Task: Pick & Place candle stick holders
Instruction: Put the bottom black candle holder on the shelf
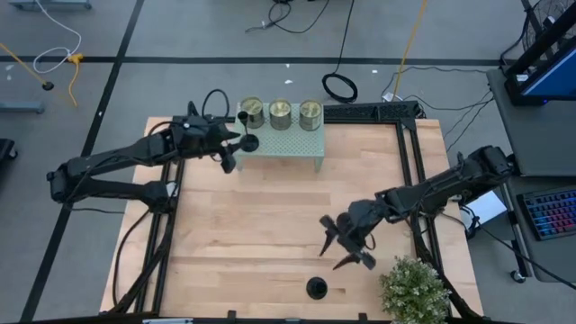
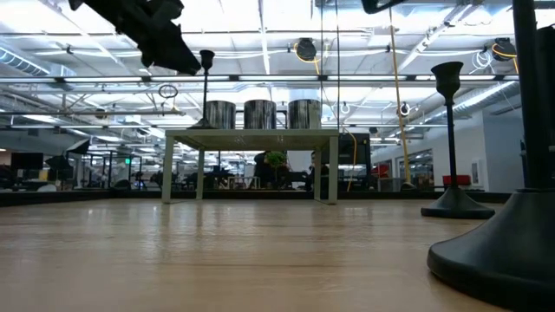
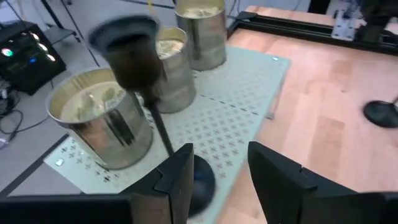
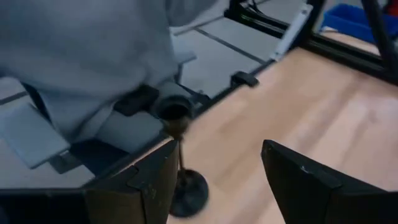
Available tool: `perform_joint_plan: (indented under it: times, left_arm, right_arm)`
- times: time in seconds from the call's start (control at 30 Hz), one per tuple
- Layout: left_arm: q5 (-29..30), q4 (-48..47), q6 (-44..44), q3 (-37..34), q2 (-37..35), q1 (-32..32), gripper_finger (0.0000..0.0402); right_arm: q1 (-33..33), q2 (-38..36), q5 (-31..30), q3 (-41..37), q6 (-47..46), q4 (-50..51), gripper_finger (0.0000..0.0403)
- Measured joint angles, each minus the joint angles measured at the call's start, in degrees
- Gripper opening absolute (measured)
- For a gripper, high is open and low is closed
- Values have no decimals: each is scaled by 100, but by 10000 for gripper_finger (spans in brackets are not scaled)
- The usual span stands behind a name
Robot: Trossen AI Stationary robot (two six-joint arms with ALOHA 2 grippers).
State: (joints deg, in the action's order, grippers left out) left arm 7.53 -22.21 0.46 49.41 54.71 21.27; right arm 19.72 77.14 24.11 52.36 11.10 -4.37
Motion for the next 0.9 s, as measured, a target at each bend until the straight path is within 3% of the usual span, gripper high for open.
perform_joint_plan:
  times: [0.17,0.37,0.67,0.9]
  left_arm:
    - [3,-243,-202,4,-135,-188,159]
    - [5,-563,-398,4,-119,-373,159]
    - [4,-672,-404,4,-110,-569,159]
    - [4,-672,-395,4,-108,-647,159]
  right_arm:
    - [254,405,-365,2,-219,-428,227]
    - [257,1001,155,2,-437,-791,227]
    - [363,1076,470,2,-372,-785,227]
    - [608,1451,-29,2,-827,-1168,227]
